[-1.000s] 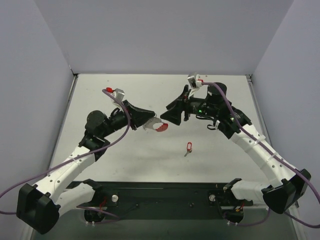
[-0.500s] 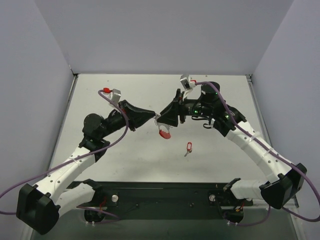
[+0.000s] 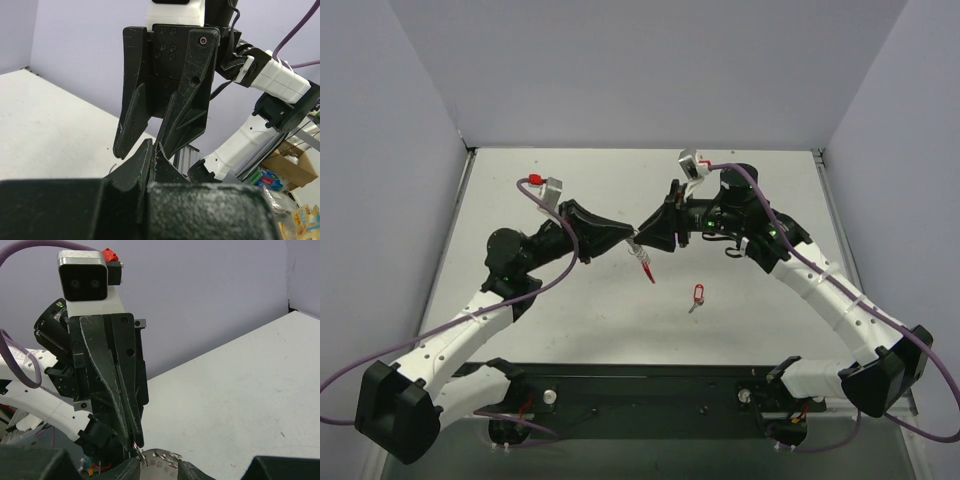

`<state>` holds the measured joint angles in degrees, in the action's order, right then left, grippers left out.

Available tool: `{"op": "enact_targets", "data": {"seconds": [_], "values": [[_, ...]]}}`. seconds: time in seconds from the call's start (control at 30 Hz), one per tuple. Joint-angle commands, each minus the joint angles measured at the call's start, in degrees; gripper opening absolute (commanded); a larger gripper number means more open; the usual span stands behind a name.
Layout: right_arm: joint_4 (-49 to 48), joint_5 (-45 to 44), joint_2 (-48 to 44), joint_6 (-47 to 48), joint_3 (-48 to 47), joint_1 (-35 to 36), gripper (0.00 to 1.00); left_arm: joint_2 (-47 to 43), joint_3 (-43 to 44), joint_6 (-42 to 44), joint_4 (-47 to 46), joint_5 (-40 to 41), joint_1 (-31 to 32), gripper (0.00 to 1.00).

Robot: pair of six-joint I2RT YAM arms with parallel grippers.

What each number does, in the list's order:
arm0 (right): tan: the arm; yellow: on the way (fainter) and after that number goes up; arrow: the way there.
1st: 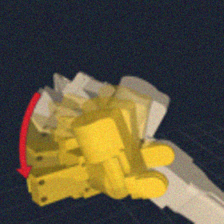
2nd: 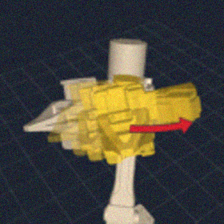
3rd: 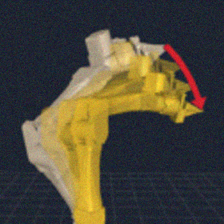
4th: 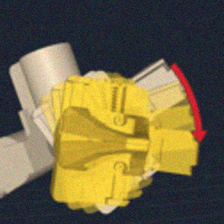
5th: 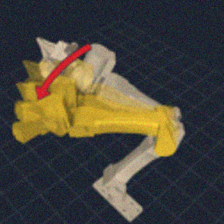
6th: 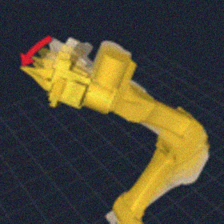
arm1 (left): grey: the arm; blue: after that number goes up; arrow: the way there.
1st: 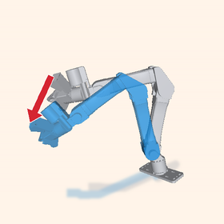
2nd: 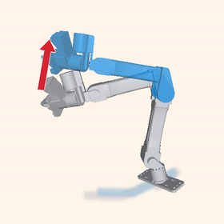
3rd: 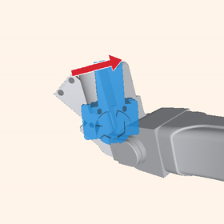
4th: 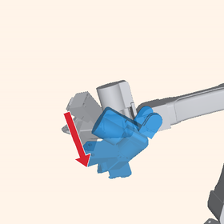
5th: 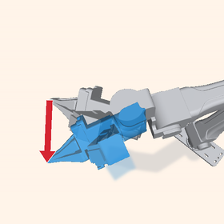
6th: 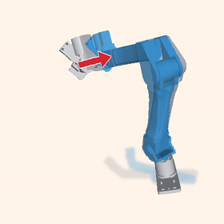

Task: Put the keys on the keyring

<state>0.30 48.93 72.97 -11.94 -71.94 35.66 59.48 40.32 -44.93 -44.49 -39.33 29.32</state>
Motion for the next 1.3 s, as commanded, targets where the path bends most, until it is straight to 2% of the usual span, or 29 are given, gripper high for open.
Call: {"op": "enact_targets", "data": {"seconds": [0.0,0.2,0.43,0.77,0.87,0.9,0.97,1.0,1.13,1.27], "values": [[-1.88,1.79,-1.43,0.34,-2.68,0.99,0.35,0.02,0.73,-0.95,-5.08,-0.39,0.21,0.0],[-2.32,1.96,-0.9,-0.1,-2.77,1.34,0.27,0.9,1.17,-1.48,-5.52,-1.27,0.39,0.0],[-3.11,1.26,-0.64,-0.71,-2.5,1.34,0.0,0.72,1.26,-1.13,-5.52,-1.45,0.74,0.0],[-1.7,0.29,-1.16,-0.27,-2.5,1.43,0.0,0.37,0.91,0.01,-4.55,-2.15,0.74,0.01],[-0.47,-0.41,-1.43,0.52,-2.76,1.43,0.0,0.2,0.9,0.89,-3.85,-2.07,0.74,0.22],[-0.47,-0.5,-1.51,0.78,-2.94,1.34,0.0,0.11,0.91,1.15,-3.5,-2.06,0.74,0.37],[2.16,-1.02,-1.6,1.66,-3.46,1.43,0.0,0.02,0.91,1.94,-2.54,-2.06,0.74,0.51],[3.12,-1.55,-1.69,1.84,-3.56,1.34,0.0,-0.16,1.08,2.38,-1.92,-1.98,0.74,0.63],[5.68,-3.57,-2.3,2.54,-3.73,1.43,0.0,-1.65,2.4,6.42,6.14,-0.14,0.74,0.78],[9.37,-5.77,-2.92,3.77,-3.82,1.43,0.0,-3.49,4.94,13.53,15.82,2.33,0.74,0.8]]}}
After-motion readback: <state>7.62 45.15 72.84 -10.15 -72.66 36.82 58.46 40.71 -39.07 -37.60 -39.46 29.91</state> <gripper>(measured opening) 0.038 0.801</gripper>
